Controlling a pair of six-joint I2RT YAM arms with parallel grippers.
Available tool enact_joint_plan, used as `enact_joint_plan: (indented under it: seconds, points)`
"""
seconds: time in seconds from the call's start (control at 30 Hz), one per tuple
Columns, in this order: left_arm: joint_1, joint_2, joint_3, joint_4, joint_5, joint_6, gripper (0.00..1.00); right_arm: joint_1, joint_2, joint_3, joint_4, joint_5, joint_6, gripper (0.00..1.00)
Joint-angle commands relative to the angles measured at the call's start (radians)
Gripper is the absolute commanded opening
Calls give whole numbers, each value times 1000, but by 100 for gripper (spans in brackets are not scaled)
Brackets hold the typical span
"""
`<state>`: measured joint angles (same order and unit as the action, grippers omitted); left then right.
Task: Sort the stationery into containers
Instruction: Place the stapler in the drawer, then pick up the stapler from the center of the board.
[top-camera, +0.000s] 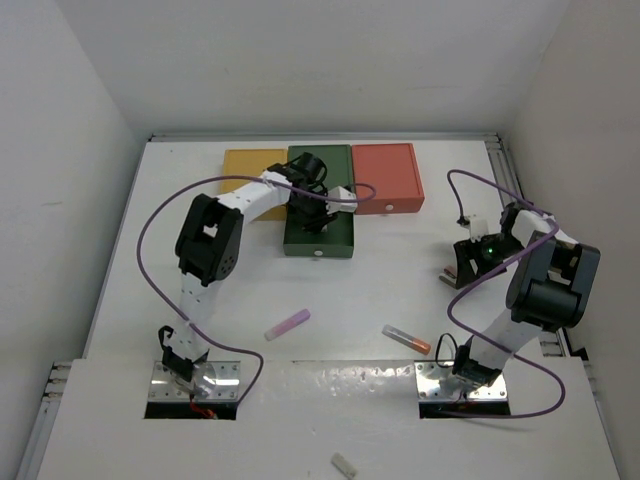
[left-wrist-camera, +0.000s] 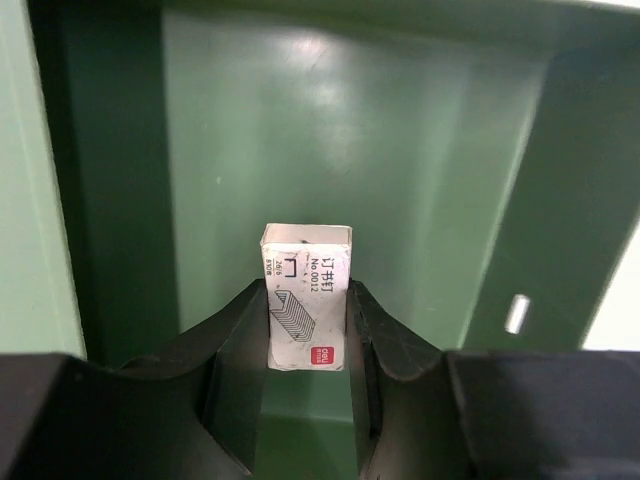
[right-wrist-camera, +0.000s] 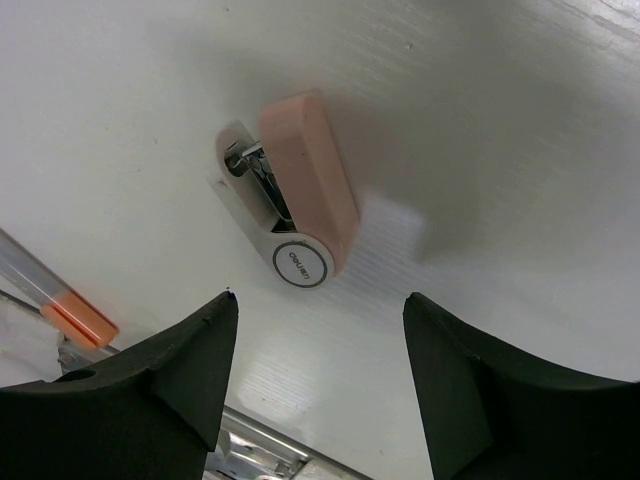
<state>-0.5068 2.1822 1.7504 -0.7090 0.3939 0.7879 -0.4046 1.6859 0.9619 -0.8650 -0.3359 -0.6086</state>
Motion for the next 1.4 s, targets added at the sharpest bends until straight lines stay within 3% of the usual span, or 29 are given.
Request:
enact_joint_plan:
  seconds: [0.0, 0.13, 0.17, 0.2, 0.3, 0.37, 0.73, 1.23, 1.37]
  points:
    - [-3, 10, 27, 14, -79, -3, 11, -5, -9, -6, 20, 0, -5, 67]
    - [8, 1, 3, 42, -107, -10, 12, -5, -5, -3, 14, -8, 0, 67]
    - [13, -1, 0, 46, -105, -13, 17, -5, -3, -3, 14, -9, 0, 67]
    - [14, -2, -2, 46, -95, -18, 33, -5, -3, -3, 15, -11, 0, 66]
    - [31, -27, -15, 55, -55, -21, 56, -3, -5, -5, 26, -14, 3, 66]
    - [34, -53, -35, 72, -27, -27, 77, -3, -2, -2, 29, -15, 4, 66]
    - [8, -209, -84, 106, 132, -65, 79, 36, 5, 3, 8, -48, 0, 65]
    - [7, -323, -147, 140, 188, -105, 79, 124, 20, -45, 179, 72, -16, 64]
    - [16, -346, -173, 158, 194, -119, 79, 124, 15, -61, 178, 58, -36, 59]
